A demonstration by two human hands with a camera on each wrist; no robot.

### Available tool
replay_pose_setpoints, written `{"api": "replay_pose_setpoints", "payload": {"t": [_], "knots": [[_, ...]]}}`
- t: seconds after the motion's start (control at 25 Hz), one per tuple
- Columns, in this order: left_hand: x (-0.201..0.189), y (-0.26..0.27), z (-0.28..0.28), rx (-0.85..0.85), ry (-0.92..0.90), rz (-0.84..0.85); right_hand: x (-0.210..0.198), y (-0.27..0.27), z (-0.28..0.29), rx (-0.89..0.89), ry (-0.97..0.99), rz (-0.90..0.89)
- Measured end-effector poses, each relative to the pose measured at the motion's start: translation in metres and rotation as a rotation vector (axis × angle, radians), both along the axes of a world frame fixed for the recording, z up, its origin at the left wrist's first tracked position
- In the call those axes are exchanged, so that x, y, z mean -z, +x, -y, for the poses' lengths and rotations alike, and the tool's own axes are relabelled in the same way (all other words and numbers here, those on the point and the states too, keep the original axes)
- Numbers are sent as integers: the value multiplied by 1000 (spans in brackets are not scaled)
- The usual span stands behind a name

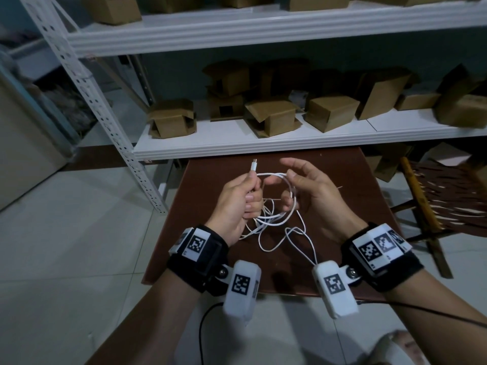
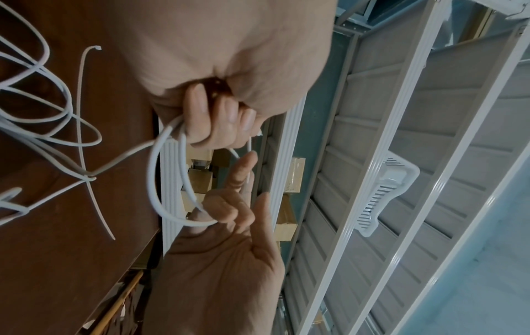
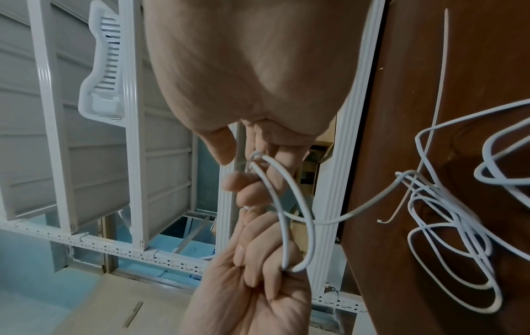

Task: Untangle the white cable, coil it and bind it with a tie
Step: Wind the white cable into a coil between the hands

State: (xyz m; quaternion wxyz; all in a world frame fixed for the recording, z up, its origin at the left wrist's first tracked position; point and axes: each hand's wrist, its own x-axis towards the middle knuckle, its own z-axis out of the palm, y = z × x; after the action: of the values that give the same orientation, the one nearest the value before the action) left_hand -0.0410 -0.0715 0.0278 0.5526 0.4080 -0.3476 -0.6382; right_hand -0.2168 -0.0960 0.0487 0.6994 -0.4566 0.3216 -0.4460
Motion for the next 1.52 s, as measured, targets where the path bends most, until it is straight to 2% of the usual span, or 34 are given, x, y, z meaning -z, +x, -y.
{"api": "replay_pose_setpoints", "payload": {"t": [0.16, 0.36, 0.44, 0.6, 0.84, 1.12, 1.52], "knots": [[0, -3, -2, -48, -16, -75, -2, 0, -2, -79, -8, -57], [-1, -4, -1, -95, -32, -83, 1, 1, 2, -87, -19, -75], [-3, -1, 1, -102, -38, -102, 4, -1, 2, -106, -26, -32], [-3, 0, 4, -115, -9, -158, 5, -10, 1, -243, -81, 177], [-2, 0, 3, -120, 21, -125, 6, -15, 5, -307, -161, 138], [0, 0, 3, -125, 23, -77, 9, -12, 7, -202, -213, 21], [3, -6, -1, -147, 66, 40, 11, -3, 5, -84, -198, -4]]}}
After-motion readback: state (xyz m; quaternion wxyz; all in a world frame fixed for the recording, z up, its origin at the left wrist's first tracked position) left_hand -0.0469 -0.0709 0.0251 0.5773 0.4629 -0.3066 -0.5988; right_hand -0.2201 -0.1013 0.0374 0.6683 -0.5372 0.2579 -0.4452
